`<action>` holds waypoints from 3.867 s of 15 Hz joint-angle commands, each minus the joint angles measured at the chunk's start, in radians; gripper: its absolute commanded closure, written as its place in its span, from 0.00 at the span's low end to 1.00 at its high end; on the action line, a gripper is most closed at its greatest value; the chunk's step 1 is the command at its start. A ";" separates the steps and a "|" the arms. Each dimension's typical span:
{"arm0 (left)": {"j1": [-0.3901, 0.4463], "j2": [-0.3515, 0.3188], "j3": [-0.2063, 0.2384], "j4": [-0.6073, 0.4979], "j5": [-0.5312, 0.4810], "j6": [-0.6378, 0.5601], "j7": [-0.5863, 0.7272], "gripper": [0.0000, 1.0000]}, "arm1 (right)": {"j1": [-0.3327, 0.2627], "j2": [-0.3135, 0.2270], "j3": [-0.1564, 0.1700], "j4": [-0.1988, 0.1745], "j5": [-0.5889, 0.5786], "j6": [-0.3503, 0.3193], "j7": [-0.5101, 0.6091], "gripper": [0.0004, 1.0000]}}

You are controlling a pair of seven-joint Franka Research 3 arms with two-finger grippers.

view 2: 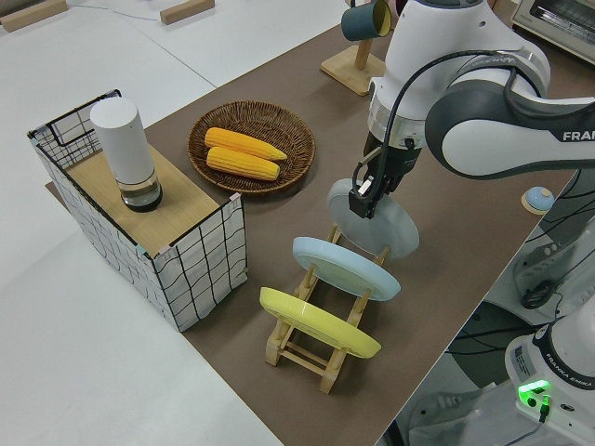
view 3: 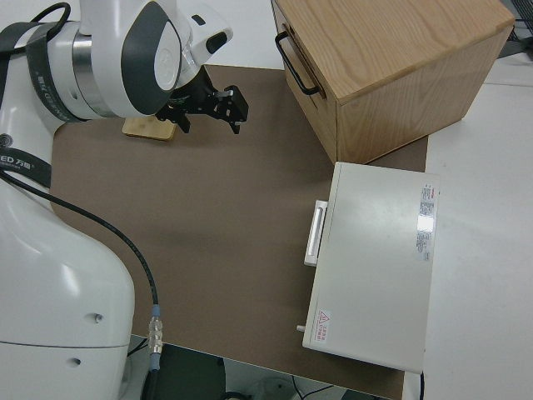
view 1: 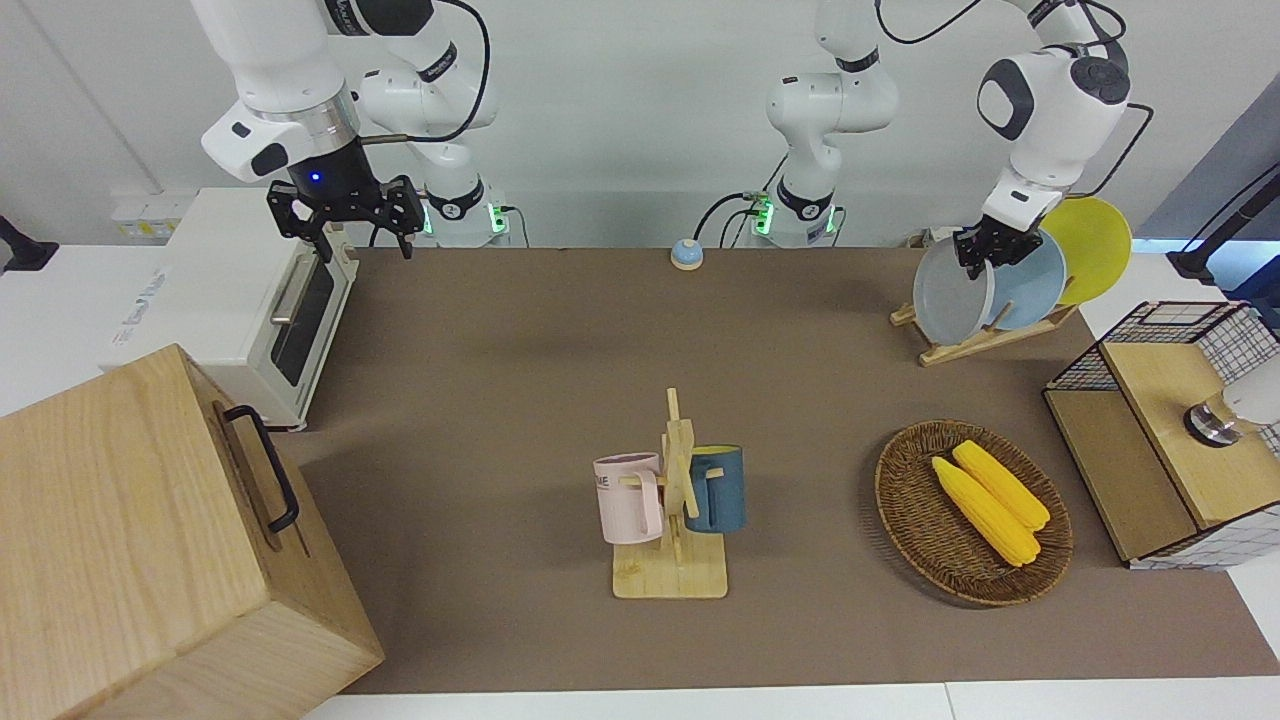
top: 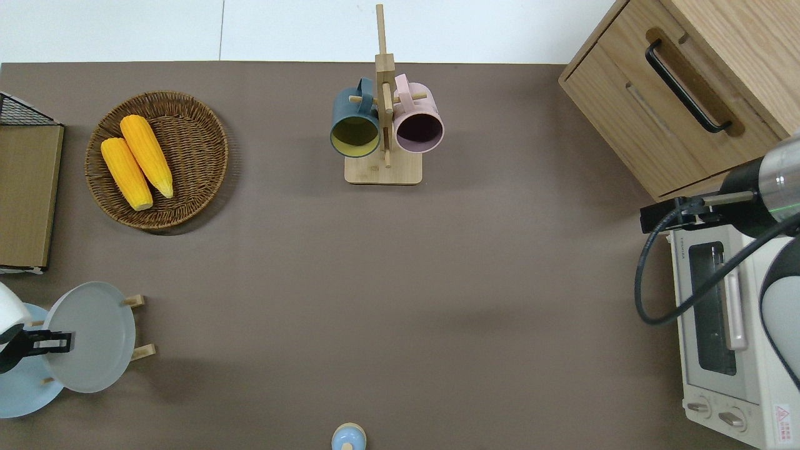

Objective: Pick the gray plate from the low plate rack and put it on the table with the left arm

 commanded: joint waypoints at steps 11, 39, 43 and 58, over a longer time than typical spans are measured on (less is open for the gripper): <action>-0.012 -0.024 -0.082 0.364 -0.078 -0.505 -0.054 1.00 | -0.022 0.009 0.020 0.020 -0.003 -0.016 0.013 0.02; -0.014 -0.012 -0.092 -0.268 -0.798 0.077 0.239 1.00 | -0.022 0.009 0.020 0.020 -0.003 -0.016 0.013 0.02; -0.029 0.051 -0.095 -0.276 -0.865 0.120 0.335 1.00 | -0.022 0.009 0.020 0.021 -0.003 -0.016 0.013 0.02; -0.035 0.052 -0.122 -0.273 -0.836 0.146 0.354 0.00 | -0.022 0.009 0.020 0.020 -0.003 -0.016 0.013 0.02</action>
